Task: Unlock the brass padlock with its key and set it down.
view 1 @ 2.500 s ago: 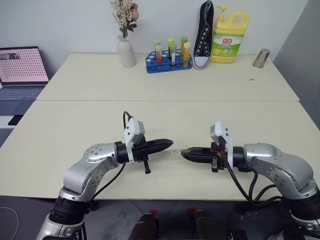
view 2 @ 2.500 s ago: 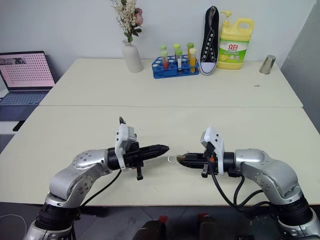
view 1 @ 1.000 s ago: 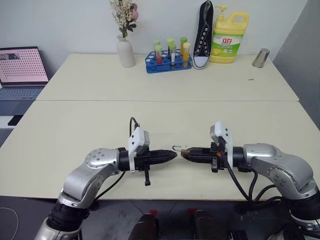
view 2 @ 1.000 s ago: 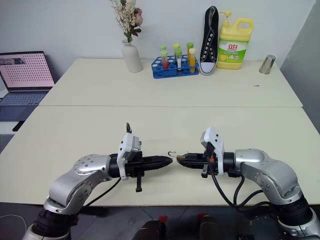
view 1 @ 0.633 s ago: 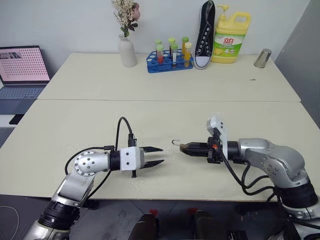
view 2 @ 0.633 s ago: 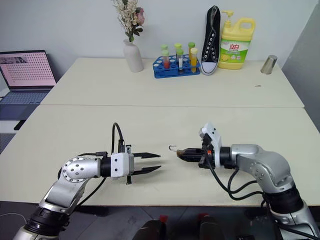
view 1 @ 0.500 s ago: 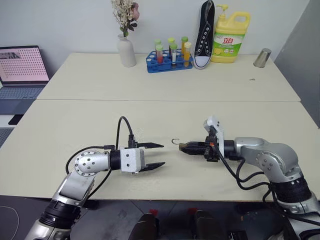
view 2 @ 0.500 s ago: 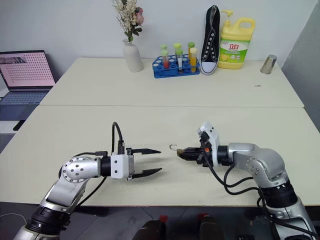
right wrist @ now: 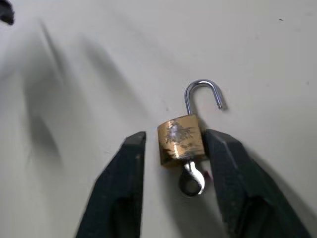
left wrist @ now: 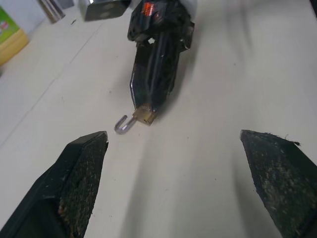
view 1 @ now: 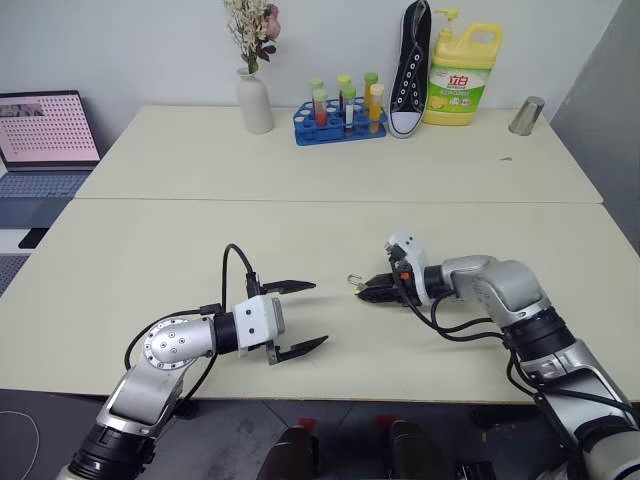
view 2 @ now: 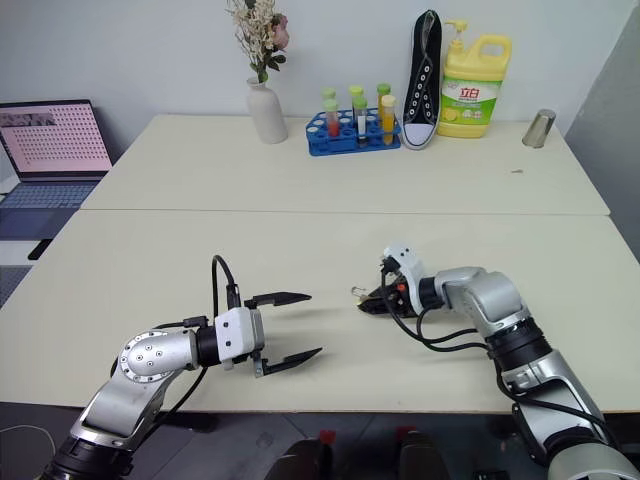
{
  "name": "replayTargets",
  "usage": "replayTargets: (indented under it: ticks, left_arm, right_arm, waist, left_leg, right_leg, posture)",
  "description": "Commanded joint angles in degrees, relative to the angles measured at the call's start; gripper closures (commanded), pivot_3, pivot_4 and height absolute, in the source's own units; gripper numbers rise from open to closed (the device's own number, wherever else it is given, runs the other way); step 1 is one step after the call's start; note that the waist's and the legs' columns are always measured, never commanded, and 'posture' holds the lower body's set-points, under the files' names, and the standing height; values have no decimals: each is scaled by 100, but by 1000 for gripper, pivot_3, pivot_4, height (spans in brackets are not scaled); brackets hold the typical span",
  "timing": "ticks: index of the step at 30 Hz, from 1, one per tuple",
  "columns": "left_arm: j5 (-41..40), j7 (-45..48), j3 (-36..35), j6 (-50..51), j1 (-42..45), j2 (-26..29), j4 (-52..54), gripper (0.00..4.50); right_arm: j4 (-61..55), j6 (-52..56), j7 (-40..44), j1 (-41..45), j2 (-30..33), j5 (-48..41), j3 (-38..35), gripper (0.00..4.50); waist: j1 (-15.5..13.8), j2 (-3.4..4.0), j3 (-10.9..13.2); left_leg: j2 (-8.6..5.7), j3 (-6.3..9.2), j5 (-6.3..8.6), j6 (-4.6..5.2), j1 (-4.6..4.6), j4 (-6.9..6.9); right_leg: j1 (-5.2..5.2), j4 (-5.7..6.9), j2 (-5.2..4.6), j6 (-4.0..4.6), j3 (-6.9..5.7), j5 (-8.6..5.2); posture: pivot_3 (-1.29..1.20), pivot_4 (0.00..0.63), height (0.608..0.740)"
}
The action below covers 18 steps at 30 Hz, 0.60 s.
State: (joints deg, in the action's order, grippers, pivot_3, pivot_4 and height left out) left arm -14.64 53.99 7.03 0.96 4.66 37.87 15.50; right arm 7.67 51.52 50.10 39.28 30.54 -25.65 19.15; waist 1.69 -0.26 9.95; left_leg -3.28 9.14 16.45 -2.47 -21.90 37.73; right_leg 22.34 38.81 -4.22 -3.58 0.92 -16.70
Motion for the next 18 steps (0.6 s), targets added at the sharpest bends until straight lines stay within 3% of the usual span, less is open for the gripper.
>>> replayTargets:
  ticks: [1,4,11,18]
  left_arm:
    - [-524,-169,-206,991,121,-9,350,0]
    - [-498,-282,-264,1374,360,22,267,0]
    - [-410,289,-298,1433,672,503,46,0]
    - [-433,590,-283,1425,791,553,-44,0]
  right_arm:
    - [-663,-187,167,-231,455,112,-319,1087]
    - [-1370,-416,222,-649,906,143,-545,40]
    - [-3343,-937,569,-1797,1910,-29,-1355,40]
    - [-3818,-790,224,-2028,1865,-143,-1610,40]
  waist:
    - [2,0,0]
    - [-9,0,0]
    - [26,4,4]
    - [1,2,4]
  left_leg:
    - [0,1,0,0,0,0]
    - [-3,4,0,0,-2,0]
    - [0,-6,0,0,1,-3]
    - [3,-5,0,0,1,0]
  right_leg:
    - [-1,0,0,0,-1,0]
    - [-2,-1,1,-1,-9,-1]
    - [-1,-2,10,-2,-3,-1]
    - [-5,-6,8,-1,-2,-1]
  posture:
    - [0,150,740]
    - [0,150,740]
    - [0,150,740]
    - [0,150,740]
